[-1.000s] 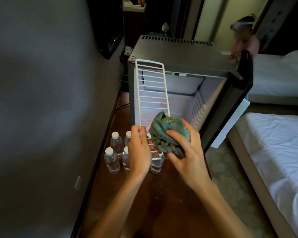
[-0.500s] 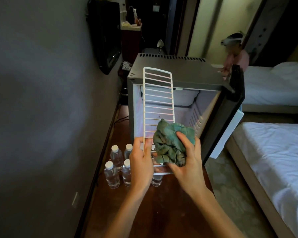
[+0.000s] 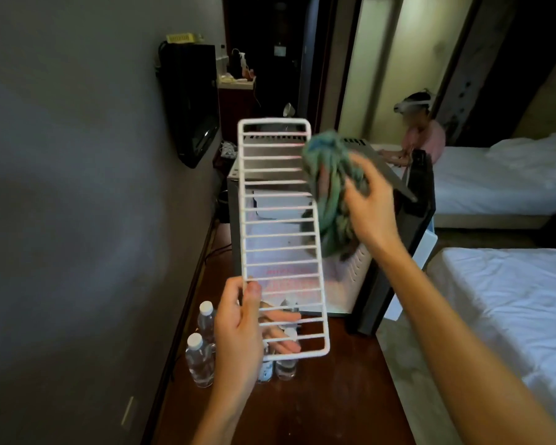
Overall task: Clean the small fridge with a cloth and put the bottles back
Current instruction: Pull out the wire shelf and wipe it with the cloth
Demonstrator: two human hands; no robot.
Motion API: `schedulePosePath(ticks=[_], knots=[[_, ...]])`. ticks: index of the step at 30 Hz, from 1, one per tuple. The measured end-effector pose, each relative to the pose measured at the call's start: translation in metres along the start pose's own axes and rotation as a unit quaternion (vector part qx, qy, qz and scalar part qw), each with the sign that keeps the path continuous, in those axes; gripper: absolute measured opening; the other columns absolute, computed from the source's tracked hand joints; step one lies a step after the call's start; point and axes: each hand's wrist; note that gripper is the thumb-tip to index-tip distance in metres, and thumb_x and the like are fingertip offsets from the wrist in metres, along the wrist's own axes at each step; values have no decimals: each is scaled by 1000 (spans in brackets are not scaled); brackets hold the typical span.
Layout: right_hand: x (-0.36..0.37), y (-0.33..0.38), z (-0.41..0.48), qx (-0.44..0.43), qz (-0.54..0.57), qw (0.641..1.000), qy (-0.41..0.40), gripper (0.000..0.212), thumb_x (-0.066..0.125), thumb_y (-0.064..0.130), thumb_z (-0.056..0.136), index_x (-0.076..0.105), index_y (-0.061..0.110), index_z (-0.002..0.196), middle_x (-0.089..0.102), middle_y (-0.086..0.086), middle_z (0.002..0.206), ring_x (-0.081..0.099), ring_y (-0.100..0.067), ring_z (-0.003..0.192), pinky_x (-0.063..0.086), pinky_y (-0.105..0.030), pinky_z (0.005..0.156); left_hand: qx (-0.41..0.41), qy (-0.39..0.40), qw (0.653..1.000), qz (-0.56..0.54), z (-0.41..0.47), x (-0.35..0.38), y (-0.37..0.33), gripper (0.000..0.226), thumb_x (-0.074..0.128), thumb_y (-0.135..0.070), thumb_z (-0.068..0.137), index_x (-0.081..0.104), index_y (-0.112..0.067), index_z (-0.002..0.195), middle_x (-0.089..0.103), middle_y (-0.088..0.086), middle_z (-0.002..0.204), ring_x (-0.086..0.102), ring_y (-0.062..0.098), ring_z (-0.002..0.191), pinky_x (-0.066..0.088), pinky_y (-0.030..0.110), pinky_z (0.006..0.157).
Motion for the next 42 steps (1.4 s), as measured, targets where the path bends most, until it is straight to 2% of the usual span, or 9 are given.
schedulePosePath(ticks=[3, 5, 10, 16, 22, 27, 31, 36, 42], knots=[[11, -1, -85, -7, -3, 999, 48, 31, 58, 27, 89, 60, 32, 120, 64, 7, 116, 60, 2, 110, 47, -16, 95, 45, -49, 998, -18, 23, -11, -21, 21, 38, -31, 104, 44, -15, 92, 69, 24, 68, 61, 37, 41, 51, 35, 36], [22, 4, -124, -26, -10, 1000, 15, 33, 57, 33, 85, 60, 39, 117, 59, 3, 113, 58, 1, 110, 43, -11, 93, 59, -60, 996, -18, 34, -19, -32, 19, 39, -28, 105, 44, -17, 91, 67, 26, 68, 62, 31, 41, 48, 32, 35], [30, 19, -127, -39, -34, 997, -65, 38, 58, 28, 86, 61, 35, 123, 47, 1, 118, 51, -1, 116, 37, -8, 97, 87, -45, 995, 19, 31, -17, -32, 19, 40, -28, 105, 46, -19, 90, 65, 20, 67, 67, 34, 52, 52, 39, 38], [38, 31, -140, -102, -142, 984, 23, 70, 72, 41, 73, 51, 26, 137, 27, -5, 139, 29, -11, 137, 22, -17, 115, 111, -59, 991, 52, 26, -11, -37, 16, 41, -25, 105, 47, -15, 94, 64, -1, 64, 69, 21, 57, 53, 39, 41], [44, 38, -105, -208, -183, 960, -49, 38, 77, 18, 78, 66, 17, 115, 43, -20, 131, 39, -27, 121, 26, -18, 108, 101, -45, 993, 48, 3, -3, -34, 16, 42, -29, 103, 55, -22, 98, 71, 10, 78, 71, 34, 62, 56, 49, 42], [28, 91, 10, -223, -187, 947, -134, 33, 73, 17, 81, 67, 19, 114, 45, -18, 130, 46, -30, 117, 44, -33, 100, 37, 45, 996, 72, -29, -2, -23, 22, 44, -39, 92, 56, -21, 99, 73, 10, 83, 73, 34, 65, 57, 51, 45], [8, 117, 81, -186, -211, 952, -117, 33, 68, 28, 85, 64, 25, 117, 44, -9, 126, 50, -17, 108, 47, -27, 101, -2, 97, 990, 104, -46, 5, -16, 26, 42, -36, 94, 55, -19, 108, 75, 7, 83, 74, 29, 68, 60, 47, 51], [16, 102, 44, -216, -134, 960, -117, 30, 70, 20, 84, 66, 19, 114, 45, -9, 121, 50, -12, 106, 40, -10, 96, 11, 89, 988, 122, -38, 1, -21, 23, 43, -33, 97, 56, -17, 107, 74, 5, 79, 73, 29, 65, 57, 38, 46], [33, 74, 2, -249, -200, 946, -57, 34, 76, 16, 80, 65, 16, 113, 44, -16, 130, 48, -34, 116, 46, -45, 99, -5, 67, 990, 126, -39, 6, -22, 18, 43, -28, 102, 57, -19, 106, 74, 0, 82, 74, 24, 68, 57, 33, 44]])
Point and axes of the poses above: each hand's wrist, its own z-axis towards the middle knuckle, its own x-axis out of the palm, y = z × x
